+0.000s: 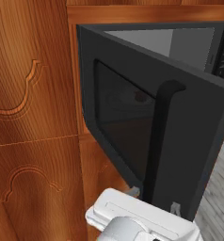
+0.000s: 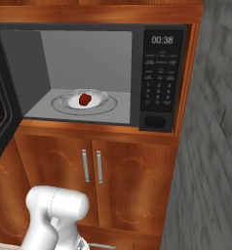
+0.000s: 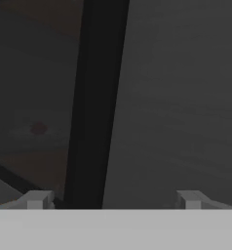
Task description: Pick the bell pepper from the counter and place it in the microwave. Then turn on the microwave.
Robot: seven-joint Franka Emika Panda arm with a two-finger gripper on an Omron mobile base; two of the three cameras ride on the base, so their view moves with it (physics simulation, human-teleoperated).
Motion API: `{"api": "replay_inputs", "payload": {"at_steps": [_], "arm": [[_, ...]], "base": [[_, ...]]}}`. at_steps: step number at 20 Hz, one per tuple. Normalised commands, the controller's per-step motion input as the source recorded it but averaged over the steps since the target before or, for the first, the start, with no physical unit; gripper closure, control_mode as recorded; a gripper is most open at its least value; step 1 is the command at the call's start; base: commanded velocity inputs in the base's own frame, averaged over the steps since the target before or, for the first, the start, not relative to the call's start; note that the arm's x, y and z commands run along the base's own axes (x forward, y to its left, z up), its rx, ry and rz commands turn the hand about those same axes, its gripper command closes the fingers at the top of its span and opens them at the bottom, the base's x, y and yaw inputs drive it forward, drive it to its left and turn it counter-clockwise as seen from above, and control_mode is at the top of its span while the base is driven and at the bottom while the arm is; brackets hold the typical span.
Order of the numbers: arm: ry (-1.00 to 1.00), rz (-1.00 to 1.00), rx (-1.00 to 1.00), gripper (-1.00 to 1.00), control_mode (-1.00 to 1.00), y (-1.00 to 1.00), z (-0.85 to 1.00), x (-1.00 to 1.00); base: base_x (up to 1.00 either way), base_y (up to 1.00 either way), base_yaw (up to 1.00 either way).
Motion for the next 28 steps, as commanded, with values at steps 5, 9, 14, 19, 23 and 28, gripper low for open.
{"api": "replay_inputs", "payload": {"at_steps": [5,9,14,19,23,28], "arm": [[0.00,0.00,0.00,-1.00,-1.00,-0.29,0.00,0.02],[0.00,0.00,0.00,-1.00,-1.00,-0.29,0.00,0.08],[0.00,0.00,0.00,-1.00,-1.00,-0.31,0.00,0.09],[0.00,0.00,0.00,-1.00,-1.00,-0.33,0.00,0.11],[0.00,0.00,0.00,-1.00,-1.00,-0.35,0.00,0.11],[0.00,0.01,-0.01,-1.00,-1.00,-0.29,0.00,0.14]], "base": [[0.00,0.00,0.00],[0.00,0.00,0.00],[0.00,0.00,0.00],[0.00,0.00,0.00],[0.00,0.00,0.00],[0.00,0.00,0.00]]}}
